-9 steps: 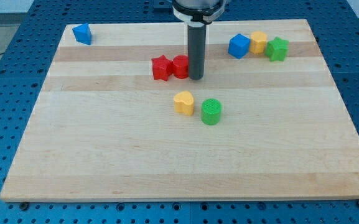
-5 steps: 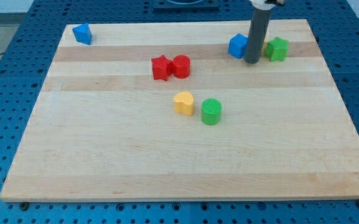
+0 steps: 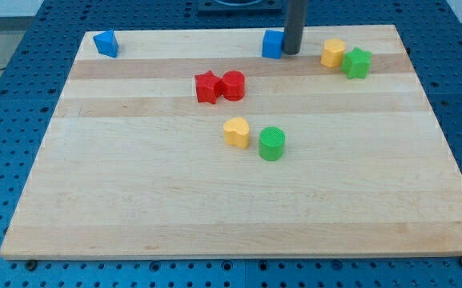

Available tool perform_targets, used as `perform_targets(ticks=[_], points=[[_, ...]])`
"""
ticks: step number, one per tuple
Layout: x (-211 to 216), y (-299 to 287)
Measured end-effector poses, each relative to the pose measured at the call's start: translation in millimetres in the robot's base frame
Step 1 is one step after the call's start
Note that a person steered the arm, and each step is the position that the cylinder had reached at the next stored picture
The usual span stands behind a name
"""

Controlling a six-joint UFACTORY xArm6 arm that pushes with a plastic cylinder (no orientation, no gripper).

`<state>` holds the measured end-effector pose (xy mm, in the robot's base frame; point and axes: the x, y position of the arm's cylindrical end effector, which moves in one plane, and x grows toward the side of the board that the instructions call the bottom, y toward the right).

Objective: Slide the blue cube into the blue triangle

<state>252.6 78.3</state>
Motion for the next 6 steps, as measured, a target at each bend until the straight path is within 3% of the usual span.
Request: perform_targets(ticks=[4,6], points=[[-37.3,-63.6],[-31.9,-142.1]])
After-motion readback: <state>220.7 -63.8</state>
